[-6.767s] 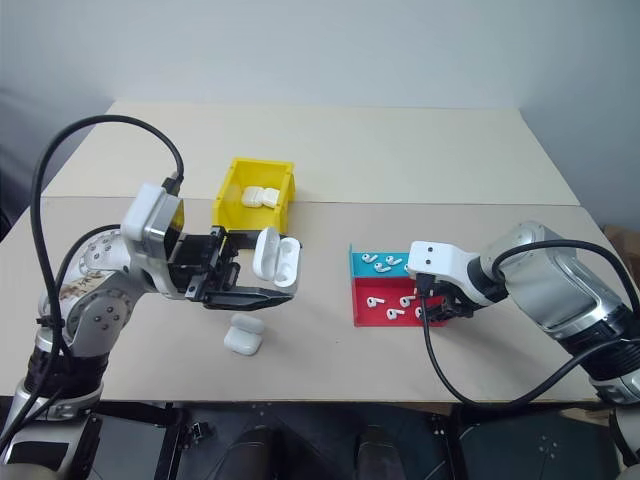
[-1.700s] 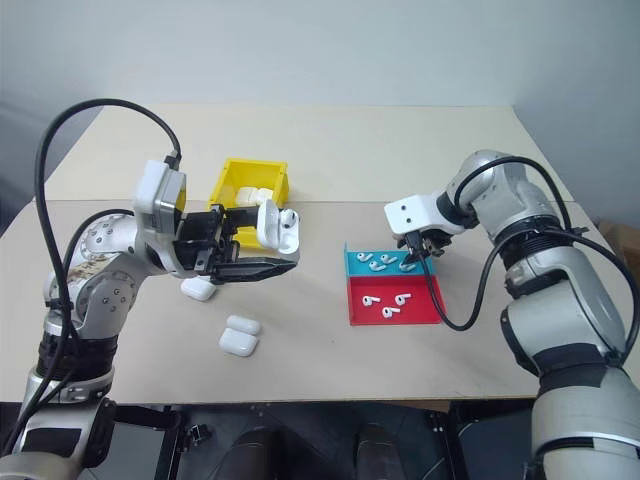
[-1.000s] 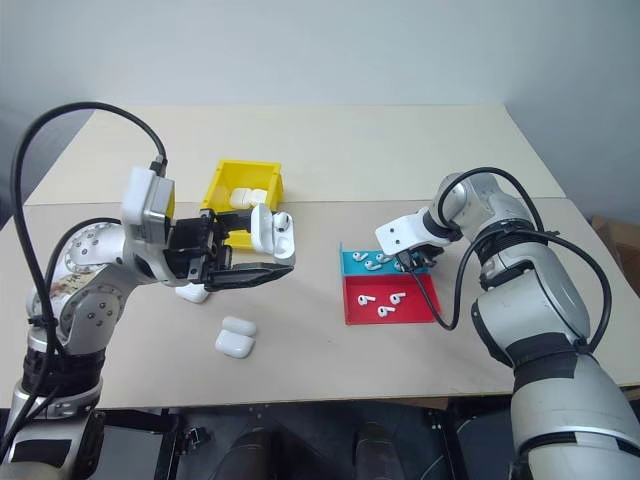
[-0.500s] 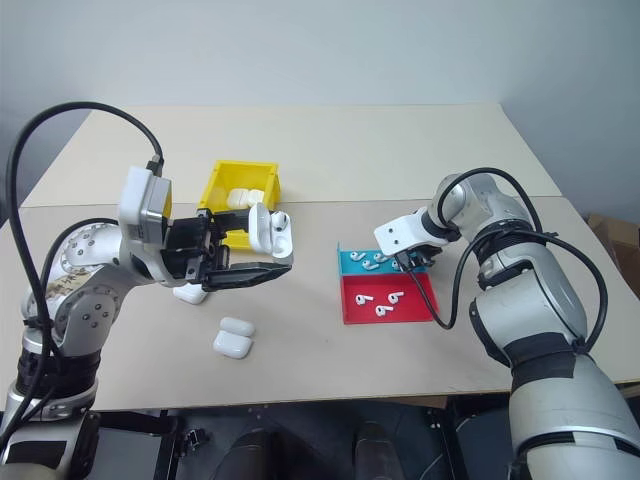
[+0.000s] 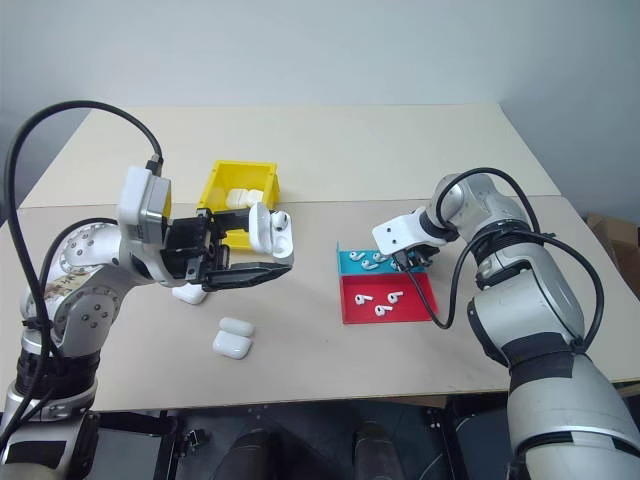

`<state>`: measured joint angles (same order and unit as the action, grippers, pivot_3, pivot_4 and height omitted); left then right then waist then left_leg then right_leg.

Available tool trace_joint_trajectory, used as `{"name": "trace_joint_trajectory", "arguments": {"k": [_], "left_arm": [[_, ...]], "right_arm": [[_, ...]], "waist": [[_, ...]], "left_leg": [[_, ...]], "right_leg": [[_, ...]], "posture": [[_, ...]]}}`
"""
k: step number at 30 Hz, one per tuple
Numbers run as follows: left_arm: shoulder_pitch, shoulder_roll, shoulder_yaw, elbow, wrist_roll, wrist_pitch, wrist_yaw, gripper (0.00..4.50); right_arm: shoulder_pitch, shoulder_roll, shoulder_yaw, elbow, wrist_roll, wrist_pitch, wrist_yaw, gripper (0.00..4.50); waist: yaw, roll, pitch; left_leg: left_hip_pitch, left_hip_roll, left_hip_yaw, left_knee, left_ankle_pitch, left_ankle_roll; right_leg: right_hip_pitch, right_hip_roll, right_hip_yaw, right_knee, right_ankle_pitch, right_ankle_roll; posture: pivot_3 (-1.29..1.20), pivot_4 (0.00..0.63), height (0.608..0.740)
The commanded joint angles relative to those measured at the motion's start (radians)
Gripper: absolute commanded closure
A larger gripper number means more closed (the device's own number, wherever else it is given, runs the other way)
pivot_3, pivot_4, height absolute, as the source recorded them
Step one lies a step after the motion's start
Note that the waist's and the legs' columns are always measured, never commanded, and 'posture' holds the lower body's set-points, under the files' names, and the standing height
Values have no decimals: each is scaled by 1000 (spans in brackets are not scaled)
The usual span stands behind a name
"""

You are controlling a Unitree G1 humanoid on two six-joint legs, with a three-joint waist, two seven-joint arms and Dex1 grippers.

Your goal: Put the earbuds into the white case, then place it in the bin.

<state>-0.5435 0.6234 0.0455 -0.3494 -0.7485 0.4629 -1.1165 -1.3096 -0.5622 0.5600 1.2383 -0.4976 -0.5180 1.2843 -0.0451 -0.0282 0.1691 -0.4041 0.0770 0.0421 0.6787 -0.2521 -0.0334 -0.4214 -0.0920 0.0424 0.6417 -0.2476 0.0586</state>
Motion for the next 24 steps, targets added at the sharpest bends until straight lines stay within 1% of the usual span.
{"name": "trace_joint_trajectory", "arguments": {"k": [1,4,7,9,10,16,20,24], "left_arm": [[-1,4,20,-35,-18,-7,5,1693],[1,4,21,-35,-16,-9,5,1693],[2,5,23,-34,-16,-11,3,1693],[0,6,23,-30,-14,-12,3,1693],[0,6,23,-29,-14,-13,3,1693],[2,6,24,-28,-16,-13,0,1693],[-12,0,17,-9,-14,-16,-11,1693],[-56,-17,0,47,-12,-23,-47,1693]], "right_arm": [[4,1,-20,1,4,-10,4,2503],[7,6,-27,1,12,-7,14,2503],[8,10,-37,-1,18,-5,28,3085],[11,10,-42,-2,17,-4,29,3728],[13,10,-43,-3,17,-4,31,3866],[22,-4,-72,-12,38,21,40,3865],[5,-35,-126,-24,77,65,71,3865],[-22,-106,-271,-93,241,223,222,3865]], "waist": [[0,0,0],[0,0,0],[0,0,0],[0,0,0],[0,0,0],[-1,0,0],[0,0,0],[7,2,2]], "left_leg": [[0,0,0,0,0,0],[0,0,0,0,0,0],[0,0,0,0,0,0],[0,0,0,0,0,0],[0,0,0,0,0,0],[0,0,0,0,0,0],[0,0,0,0,0,0],[-1,0,0,0,0,0]], "right_leg": [[0,0,0,0,0,0],[0,0,0,0,0,0],[0,0,0,0,0,0],[0,0,0,0,0,0],[0,0,0,0,0,0],[0,0,0,0,0,0],[0,0,0,0,0,0],[0,0,0,0,0,0]], "posture": [[0,150,740],[0,150,740],[0,150,740],[0,150,740],[0,150,740],[0,150,740],[0,150,740],[0,150,740]]}}
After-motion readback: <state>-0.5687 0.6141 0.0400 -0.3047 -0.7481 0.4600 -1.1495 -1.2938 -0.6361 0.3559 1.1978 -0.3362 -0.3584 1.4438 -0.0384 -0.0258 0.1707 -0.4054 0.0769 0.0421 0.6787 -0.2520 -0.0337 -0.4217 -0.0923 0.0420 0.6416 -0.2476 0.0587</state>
